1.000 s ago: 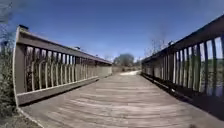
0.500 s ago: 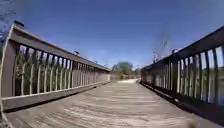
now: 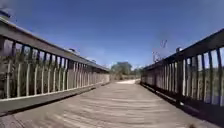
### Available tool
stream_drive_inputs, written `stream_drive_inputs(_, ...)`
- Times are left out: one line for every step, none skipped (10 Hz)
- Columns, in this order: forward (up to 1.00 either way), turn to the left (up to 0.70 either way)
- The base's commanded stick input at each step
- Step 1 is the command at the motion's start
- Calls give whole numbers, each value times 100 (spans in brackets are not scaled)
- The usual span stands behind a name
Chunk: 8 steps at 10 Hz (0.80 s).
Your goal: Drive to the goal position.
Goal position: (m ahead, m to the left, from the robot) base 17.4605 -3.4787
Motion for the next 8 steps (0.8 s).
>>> stream_drive_inputs(50, 0)
stream_drive_inputs(50, 0)
stream_drive_inputs(50, 0)
stream_drive_inputs(50, 0)
stream_drive_inputs(50, 0)
stream_drive_inputs(50, 0)
stream_drive_inputs(50, 0)
stream_drive_inputs(50, 0)
